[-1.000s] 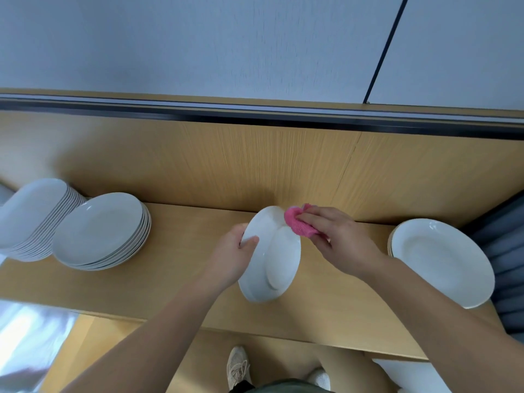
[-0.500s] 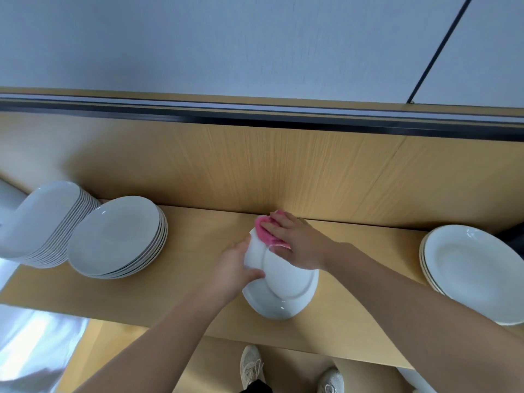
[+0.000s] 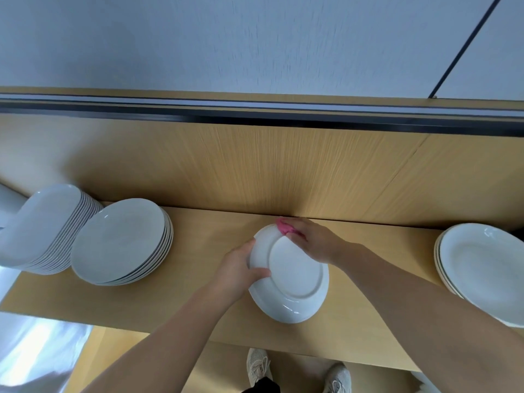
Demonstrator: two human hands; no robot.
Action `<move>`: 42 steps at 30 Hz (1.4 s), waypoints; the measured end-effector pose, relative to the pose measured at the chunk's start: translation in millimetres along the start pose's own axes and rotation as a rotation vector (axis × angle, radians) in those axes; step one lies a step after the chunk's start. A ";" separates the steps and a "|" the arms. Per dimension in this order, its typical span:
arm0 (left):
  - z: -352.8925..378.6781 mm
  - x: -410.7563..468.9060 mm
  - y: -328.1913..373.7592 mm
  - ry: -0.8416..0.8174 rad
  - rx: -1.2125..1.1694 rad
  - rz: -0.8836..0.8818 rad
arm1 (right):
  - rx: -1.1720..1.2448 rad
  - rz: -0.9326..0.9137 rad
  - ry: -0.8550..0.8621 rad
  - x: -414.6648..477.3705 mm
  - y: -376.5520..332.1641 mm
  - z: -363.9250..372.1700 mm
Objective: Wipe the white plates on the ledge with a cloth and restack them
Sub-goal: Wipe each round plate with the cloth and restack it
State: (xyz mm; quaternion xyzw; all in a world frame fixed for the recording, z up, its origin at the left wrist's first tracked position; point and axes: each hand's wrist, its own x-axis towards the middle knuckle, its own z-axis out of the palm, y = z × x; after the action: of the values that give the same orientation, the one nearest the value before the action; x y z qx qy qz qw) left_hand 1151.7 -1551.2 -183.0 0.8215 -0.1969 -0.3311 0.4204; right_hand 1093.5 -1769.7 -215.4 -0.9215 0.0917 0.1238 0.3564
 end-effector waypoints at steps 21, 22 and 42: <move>-0.7 13.6 -23.9 -0.049 -0.050 -0.108 | 0.210 0.259 0.200 -70.1 27.4 57.1; -1.7 13.9 -24.6 -0.058 -0.026 -0.113 | 0.209 0.255 0.194 -67.1 28.6 54.8; 4.9 18.7 -30.8 -0.169 -0.283 -0.221 | 0.065 0.104 -0.090 -14.6 18.2 -0.6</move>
State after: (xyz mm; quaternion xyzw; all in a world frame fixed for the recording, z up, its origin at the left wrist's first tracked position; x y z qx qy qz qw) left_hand 1162.8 -1547.7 -217.5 0.7400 -0.0915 -0.4675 0.4747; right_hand 1075.0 -1782.2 -222.3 -0.8969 0.1272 0.1804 0.3833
